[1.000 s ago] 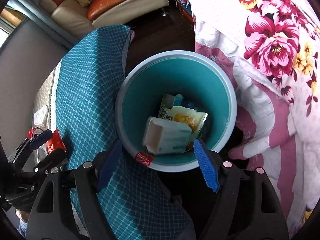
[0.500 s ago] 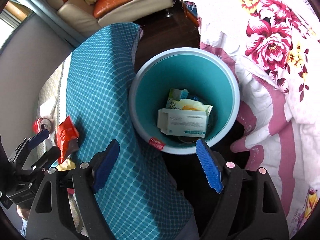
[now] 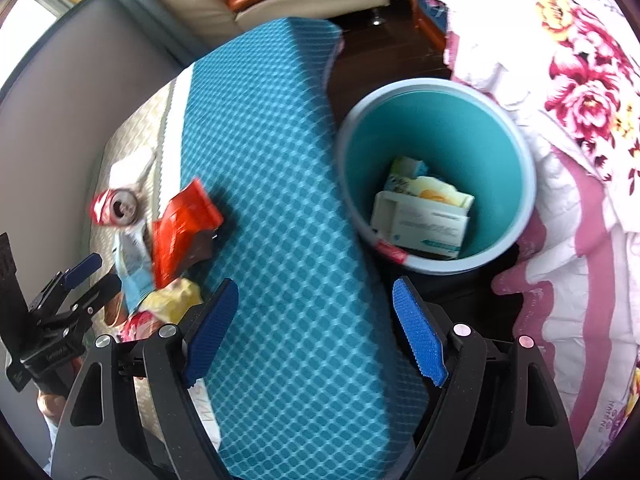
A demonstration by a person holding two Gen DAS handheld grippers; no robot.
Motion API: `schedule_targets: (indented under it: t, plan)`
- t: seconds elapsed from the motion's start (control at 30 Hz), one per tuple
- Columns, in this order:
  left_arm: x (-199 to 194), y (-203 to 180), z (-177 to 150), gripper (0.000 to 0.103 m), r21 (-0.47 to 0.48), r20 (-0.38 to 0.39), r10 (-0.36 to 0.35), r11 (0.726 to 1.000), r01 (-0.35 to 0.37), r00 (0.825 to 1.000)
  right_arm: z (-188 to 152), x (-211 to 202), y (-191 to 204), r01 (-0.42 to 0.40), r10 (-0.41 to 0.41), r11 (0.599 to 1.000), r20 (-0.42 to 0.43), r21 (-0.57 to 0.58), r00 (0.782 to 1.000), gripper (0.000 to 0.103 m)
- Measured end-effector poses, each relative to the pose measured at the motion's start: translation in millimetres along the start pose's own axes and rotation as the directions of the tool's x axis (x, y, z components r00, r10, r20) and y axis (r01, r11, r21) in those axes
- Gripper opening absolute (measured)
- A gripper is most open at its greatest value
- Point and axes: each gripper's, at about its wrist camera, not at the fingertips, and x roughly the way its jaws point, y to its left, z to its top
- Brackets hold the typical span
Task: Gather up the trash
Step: 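Grasp the brown coconut shell with left tool while right tool grasps the orange wrapper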
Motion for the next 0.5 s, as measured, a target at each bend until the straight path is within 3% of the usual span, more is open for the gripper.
schedule_targets:
  t: [0.23, 0.5]
  plan:
    - [-5, 61, -24, 0.089, -0.101, -0.01, 0.052, 0.994, -0.053, 0.999, -4, 12, 34, -0.003, 0.002, 0.999, -0.035, -0.045, 0.999, 0.076]
    - [9, 101, -44, 0.089, -0.165, -0.057, 0.043, 0.985, -0.052, 0.997, -5, 32, 69, 0.005, -0.012, 0.996, -0.082, -0.09, 0.997, 0.076]
